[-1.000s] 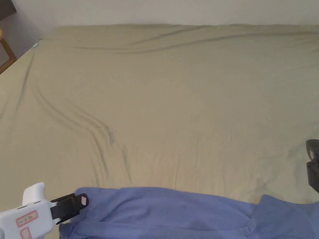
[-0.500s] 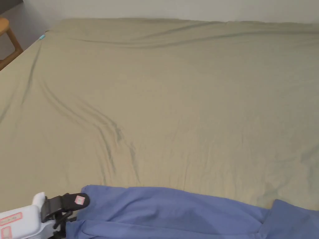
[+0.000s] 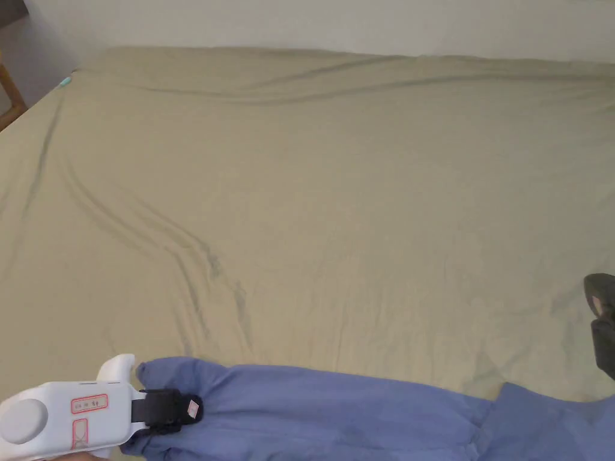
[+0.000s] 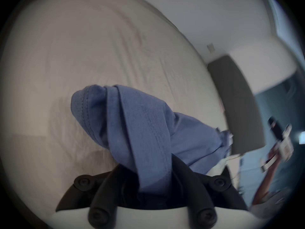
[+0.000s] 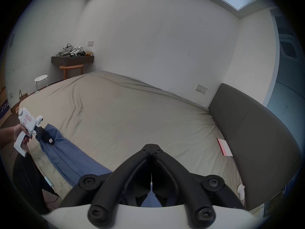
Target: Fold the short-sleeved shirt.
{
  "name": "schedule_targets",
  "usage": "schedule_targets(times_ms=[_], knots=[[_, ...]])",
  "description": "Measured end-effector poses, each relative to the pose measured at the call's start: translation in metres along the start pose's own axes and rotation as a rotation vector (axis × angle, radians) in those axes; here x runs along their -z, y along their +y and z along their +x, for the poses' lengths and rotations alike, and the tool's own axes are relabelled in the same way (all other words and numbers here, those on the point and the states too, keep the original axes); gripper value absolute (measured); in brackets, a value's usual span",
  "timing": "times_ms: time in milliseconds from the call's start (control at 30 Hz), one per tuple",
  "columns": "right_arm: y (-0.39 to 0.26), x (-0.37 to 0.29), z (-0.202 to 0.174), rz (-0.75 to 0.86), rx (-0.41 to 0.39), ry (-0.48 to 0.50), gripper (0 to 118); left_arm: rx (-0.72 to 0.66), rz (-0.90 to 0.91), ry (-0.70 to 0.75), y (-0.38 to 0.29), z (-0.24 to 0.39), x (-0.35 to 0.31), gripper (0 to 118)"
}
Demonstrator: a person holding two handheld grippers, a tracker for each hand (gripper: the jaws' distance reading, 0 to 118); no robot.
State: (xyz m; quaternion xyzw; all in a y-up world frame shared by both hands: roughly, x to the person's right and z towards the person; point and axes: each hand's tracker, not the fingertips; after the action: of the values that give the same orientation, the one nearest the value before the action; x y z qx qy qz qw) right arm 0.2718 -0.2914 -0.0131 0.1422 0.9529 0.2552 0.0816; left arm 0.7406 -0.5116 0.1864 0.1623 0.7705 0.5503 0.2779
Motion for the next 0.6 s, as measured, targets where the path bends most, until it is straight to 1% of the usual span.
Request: schedule_targets(times_ms=[67, 167, 233, 300, 400, 467, 567, 600], knots=[[0.0, 0.0, 0.0, -0.002, -0.01, -0.009, 2, 0.073, 0.022, 0.052, 0.001, 0.021, -0.007, 9], [-0.003, -0.001, 0.001, -0.005, -0.015, -0.019, 2, 0.08, 0.015, 0.067, 0.011, 0.037, -0.023, 9], [-0.005, -0.001, 0.004, -0.009, -0.009, -0.021, 2, 0.137, 0.056, 0.107, 0.014, 0.043, -0.033, 9], [-0.007, -0.002, 0.006, -0.012, -0.006, -0.029, 2, 0.156, 0.072, 0.167, 0.017, 0.045, -0.046, 9], [-0.009, -0.005, 0.01, -0.01, 0.001, -0.038, 2, 0.139, 0.092, 0.261, 0.022, 0.029, -0.062, 9], [-0.009, -0.007, 0.012, -0.007, 0.006, -0.043, 2, 0.13, 0.053, 0.328, 0.023, 0.026, -0.067, 9], [-0.009, -0.007, 0.014, -0.003, 0.008, -0.049, 2, 0.137, 0.074, 0.316, 0.015, 0.052, -0.071, 9], [-0.009, -0.008, 0.014, -0.002, 0.014, -0.047, 2, 0.15, 0.083, 0.334, 0.016, 0.065, -0.068, 9]])
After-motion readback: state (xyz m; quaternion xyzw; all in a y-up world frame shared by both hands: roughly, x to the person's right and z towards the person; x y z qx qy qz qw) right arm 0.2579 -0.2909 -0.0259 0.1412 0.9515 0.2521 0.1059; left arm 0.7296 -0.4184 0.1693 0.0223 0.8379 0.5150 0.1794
